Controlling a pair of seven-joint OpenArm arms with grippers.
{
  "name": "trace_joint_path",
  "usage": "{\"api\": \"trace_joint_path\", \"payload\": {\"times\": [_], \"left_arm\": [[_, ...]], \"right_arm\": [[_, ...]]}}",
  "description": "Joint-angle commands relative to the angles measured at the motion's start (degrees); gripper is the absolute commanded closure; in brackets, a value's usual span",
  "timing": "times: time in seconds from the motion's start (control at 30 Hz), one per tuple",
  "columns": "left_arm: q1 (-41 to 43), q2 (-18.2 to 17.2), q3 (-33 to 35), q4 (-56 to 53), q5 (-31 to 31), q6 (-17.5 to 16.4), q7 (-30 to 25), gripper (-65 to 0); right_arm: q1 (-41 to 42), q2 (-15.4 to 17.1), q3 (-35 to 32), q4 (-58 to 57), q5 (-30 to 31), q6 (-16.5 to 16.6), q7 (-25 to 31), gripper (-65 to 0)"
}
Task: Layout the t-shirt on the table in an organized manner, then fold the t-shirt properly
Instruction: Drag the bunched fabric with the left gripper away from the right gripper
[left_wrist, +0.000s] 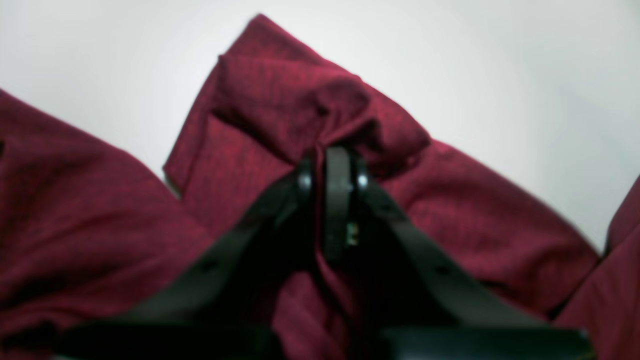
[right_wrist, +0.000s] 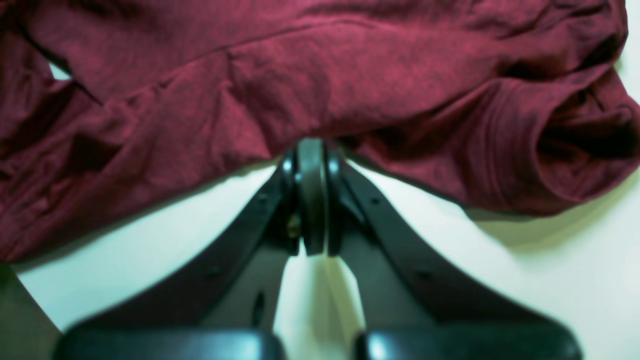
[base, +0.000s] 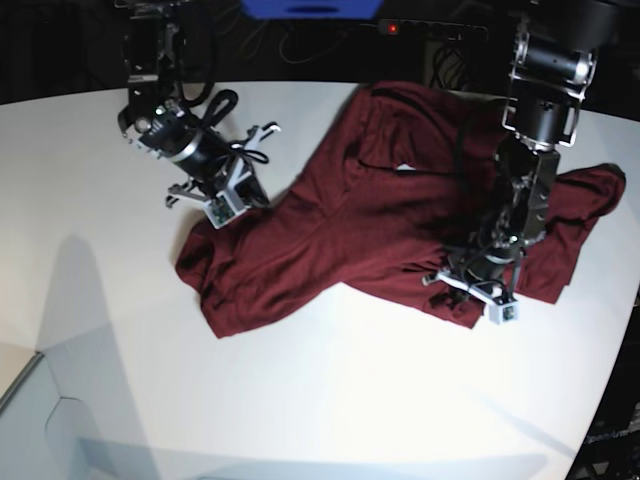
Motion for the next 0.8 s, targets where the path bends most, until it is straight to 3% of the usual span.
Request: {"api": "trace_joint_path", "payload": {"times": [0.0, 0.2, 0.5, 0.77], "left_arm": [[-2.3, -0.5, -1.9, 1.3, -0.1, 0.3, -1.8, -1.2], [-5.8, 1.5, -9.7, 7.4, 0.2, 0.3, -1.8, 0.0], [-12.7, 1.0, -14.5, 11.6, 0.4, 0.2, -1.3, 0.0], [-17.2, -0.5, -16.0, -1.2, 0.4, -0.3, -1.9, -0.1]], "right_arm": [[0.7, -0.1, 0.0, 0.9, 1.1, 0.4, 1.4, 0.0], [0.7, -0.1, 0.0, 0.8, 1.1, 0.4, 1.4, 0.0], [0.7, 0.0, 0.3, 0.8, 1.1, 0.4, 1.4, 0.0], [1.1, 0.0, 0.0, 0.8, 1.1, 0.4, 1.4, 0.0]]}}
